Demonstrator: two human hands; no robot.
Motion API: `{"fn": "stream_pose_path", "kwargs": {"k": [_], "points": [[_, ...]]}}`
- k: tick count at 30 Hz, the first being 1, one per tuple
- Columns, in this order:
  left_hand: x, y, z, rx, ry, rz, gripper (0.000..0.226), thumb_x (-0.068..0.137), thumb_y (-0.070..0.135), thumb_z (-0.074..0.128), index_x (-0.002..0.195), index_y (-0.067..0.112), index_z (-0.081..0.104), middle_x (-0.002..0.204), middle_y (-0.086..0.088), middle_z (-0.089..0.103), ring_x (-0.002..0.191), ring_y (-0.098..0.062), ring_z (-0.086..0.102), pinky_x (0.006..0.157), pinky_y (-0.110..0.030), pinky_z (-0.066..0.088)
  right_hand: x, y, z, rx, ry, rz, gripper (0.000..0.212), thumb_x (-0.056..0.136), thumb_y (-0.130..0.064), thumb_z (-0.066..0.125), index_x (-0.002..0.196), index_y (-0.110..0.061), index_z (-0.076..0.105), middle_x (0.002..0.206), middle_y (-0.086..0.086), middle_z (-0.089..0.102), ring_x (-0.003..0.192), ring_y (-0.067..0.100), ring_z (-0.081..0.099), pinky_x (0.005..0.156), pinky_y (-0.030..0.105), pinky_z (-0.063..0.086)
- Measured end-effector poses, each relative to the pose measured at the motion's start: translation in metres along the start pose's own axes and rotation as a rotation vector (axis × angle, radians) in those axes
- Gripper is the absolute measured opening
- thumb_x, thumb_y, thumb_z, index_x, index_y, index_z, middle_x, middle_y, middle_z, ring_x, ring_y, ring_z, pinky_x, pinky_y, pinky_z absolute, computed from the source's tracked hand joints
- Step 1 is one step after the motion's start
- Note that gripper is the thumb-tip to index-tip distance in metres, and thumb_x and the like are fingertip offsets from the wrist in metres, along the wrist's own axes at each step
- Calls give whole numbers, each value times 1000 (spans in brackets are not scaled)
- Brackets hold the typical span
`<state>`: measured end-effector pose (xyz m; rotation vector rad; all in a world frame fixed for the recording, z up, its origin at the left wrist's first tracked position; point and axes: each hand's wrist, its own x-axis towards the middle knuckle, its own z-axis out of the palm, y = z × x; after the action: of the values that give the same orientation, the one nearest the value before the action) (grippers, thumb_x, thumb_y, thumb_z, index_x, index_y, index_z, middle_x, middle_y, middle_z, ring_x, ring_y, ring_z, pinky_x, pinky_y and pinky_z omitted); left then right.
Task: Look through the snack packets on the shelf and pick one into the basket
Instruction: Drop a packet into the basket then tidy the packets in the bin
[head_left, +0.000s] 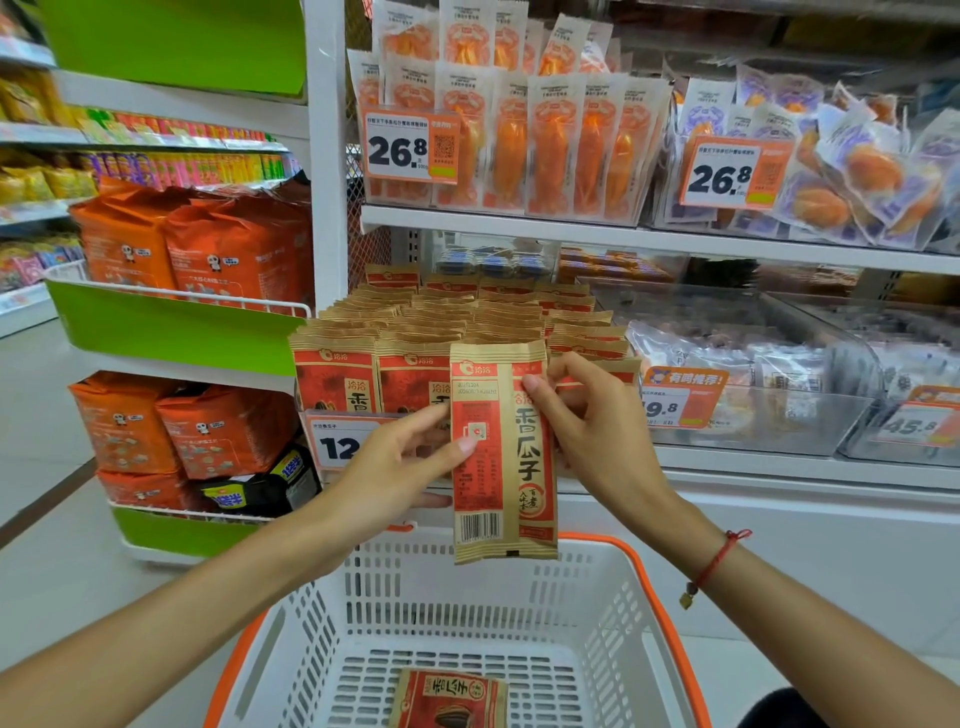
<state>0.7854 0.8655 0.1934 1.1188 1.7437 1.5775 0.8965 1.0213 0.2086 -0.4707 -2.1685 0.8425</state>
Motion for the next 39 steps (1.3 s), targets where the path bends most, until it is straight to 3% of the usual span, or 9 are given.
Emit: {"fn": "stream_pose_path", "kwargs": {"k": [4,7,10,14,20,26,32,36,39], "points": [[-1,-1,-1,-12,42,24,28,93,31,59,115,48,59,106,14,71,99,-1,67,82,-24,57,-1,1,3,23,2,36,22,92,-44,57,85,-24,52,71,1,71,63,13,70,53,47,57],[-1,2,-2,-90,106,54,28,92,29,60,110,50,59,101,16,72,94,0,68,71,-19,57,-2,0,4,8,-30,17,23,88,-47,60,95,-27,52,79,-4,67,69,12,67,60,47,57],[1,2,-4,-171,213,53,29,92,26,61,115,43,61,103,9,72,96,-4,69,72,-23,59,-2,-3,5,6,-120,-65,25,90,-34,64,110,-32,50,90,-10,63,79,9,64,70,41,58],[2,1,-7,-238,298,54,28,93,26,60,117,40,62,107,6,72,100,-3,68,81,-30,57,-1,-3,3,78,-219,-90,56,88,-15,69,130,-43,46,94,-10,61,83,7,63,78,29,58],[2,2,-5,-256,298,58,25,92,25,60,111,41,62,103,8,73,96,0,68,72,-23,59,0,-2,1,134,-166,-104,62,84,-11,73,127,-46,46,90,-11,61,79,4,64,72,24,58],[-1,9,5,-132,397,90,23,86,25,69,108,30,63,99,1,73,84,-8,72,77,-34,61,-14,-6,15,-16,-196,-120,93,62,-50,85,136,-27,34,127,-14,46,115,0,47,96,21,45],[-10,19,19,-79,322,139,42,73,30,75,112,24,64,97,8,74,83,-3,72,64,-12,53,-13,-8,16,53,-228,-88,71,68,-38,83,118,-30,33,120,-14,50,111,2,53,88,28,53],[-6,19,13,-108,319,136,33,72,52,64,100,34,67,92,28,71,90,13,64,78,-12,49,-3,-13,-8,274,-508,121,70,67,-23,86,122,-29,43,124,-11,54,112,4,57,92,26,53],[-2,16,5,-165,276,123,35,85,57,58,113,37,64,110,31,66,109,13,55,105,-32,38,5,-10,-25,471,-668,247,66,69,-16,84,125,-25,50,120,-2,66,109,13,64,93,34,53]]}}
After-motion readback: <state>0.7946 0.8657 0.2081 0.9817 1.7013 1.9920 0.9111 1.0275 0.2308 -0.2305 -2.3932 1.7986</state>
